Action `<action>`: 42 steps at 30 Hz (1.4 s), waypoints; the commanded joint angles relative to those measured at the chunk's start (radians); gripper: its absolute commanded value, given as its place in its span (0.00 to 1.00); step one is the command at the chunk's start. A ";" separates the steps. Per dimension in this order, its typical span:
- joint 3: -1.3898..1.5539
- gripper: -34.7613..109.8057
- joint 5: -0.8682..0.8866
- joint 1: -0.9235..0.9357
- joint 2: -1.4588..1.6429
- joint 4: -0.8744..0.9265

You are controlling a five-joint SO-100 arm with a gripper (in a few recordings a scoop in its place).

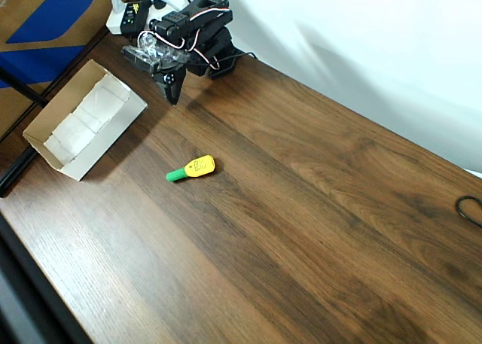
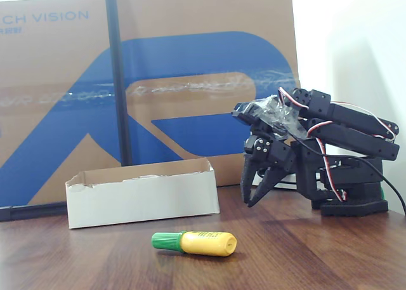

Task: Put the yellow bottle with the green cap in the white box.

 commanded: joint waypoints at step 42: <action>-0.426 0.24 0.012 -0.115 -0.235 0.078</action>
